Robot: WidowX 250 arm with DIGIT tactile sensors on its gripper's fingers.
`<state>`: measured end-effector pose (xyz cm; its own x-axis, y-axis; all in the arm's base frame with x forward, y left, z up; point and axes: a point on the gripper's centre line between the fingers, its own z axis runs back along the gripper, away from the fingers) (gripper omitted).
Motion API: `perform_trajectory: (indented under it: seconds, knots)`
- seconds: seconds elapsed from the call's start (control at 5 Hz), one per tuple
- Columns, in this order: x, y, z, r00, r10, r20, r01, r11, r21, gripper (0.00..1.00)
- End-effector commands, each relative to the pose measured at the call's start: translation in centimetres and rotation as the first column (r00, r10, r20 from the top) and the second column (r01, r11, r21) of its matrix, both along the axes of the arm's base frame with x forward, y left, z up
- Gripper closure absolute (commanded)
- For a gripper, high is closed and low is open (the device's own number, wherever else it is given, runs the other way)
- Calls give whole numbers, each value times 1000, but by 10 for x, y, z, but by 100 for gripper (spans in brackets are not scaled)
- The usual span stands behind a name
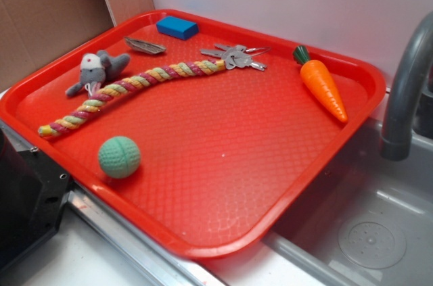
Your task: Grab the green ball.
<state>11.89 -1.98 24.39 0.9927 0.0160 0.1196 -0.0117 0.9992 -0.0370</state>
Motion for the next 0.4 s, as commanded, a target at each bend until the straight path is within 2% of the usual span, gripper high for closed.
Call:
perform_trajectory:
  seconds: [0.0,0.2]
  knots:
    - [0,0,0,1000,0,0,0,1000,0,0]
    - [16,-16,-50,998,-47,40,48,999,-12,0]
